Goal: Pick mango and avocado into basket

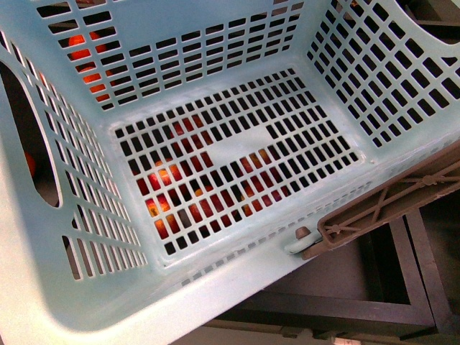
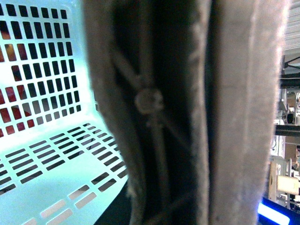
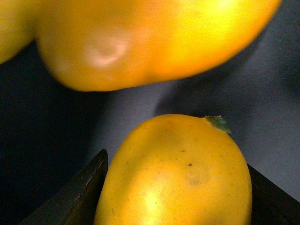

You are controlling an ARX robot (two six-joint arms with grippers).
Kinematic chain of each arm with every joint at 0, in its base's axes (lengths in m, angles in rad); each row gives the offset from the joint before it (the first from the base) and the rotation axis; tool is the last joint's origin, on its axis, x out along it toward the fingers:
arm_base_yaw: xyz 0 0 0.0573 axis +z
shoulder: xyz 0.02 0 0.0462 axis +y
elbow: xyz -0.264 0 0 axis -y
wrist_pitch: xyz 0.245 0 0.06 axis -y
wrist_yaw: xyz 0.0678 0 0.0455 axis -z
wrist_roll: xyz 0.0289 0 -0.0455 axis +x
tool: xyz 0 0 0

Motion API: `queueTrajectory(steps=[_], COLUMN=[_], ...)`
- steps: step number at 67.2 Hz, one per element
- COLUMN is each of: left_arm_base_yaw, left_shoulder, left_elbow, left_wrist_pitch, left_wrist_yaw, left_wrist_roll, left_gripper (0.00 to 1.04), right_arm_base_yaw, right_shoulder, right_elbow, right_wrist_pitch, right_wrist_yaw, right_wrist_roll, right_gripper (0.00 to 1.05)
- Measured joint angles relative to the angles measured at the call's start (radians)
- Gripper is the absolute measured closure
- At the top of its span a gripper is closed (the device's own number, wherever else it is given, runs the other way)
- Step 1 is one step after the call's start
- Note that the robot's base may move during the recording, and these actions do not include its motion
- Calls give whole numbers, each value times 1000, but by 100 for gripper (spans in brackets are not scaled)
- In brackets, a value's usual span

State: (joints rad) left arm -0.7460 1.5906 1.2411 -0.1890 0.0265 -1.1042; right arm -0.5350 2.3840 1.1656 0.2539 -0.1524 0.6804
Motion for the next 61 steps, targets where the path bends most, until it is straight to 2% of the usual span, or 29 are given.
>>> queueTrajectory(steps=[16, 31, 38, 45, 53, 61], left_arm_base_yaw=[0, 0, 0, 0, 0, 0], left_shoulder=[0, 0, 0, 0, 0, 0], left_elbow=[0, 0, 0, 0, 0, 0], left_wrist_pitch=[0, 0, 0, 0, 0, 0], left_wrist_yaw=[0, 0, 0, 0, 0, 1], left_wrist_roll=[0, 0, 0, 0, 0, 0], left_gripper=[90, 90, 90, 90, 90, 90], right_arm_base_yaw=[-2, 41, 141, 230, 415, 539], right_shoulder=[-351, -756, -994, -1087, -1093, -1055], right_elbow=[-209, -349, -376, -376, -375, -367], right_wrist_pitch=[112, 80, 81, 94, 104, 105], right_wrist_yaw=[-151, -224, -208, -159, -53, 4], right_wrist_roll=[-105, -177, -197, -198, -211, -234], right_gripper=[41, 41, 41, 41, 41, 41])
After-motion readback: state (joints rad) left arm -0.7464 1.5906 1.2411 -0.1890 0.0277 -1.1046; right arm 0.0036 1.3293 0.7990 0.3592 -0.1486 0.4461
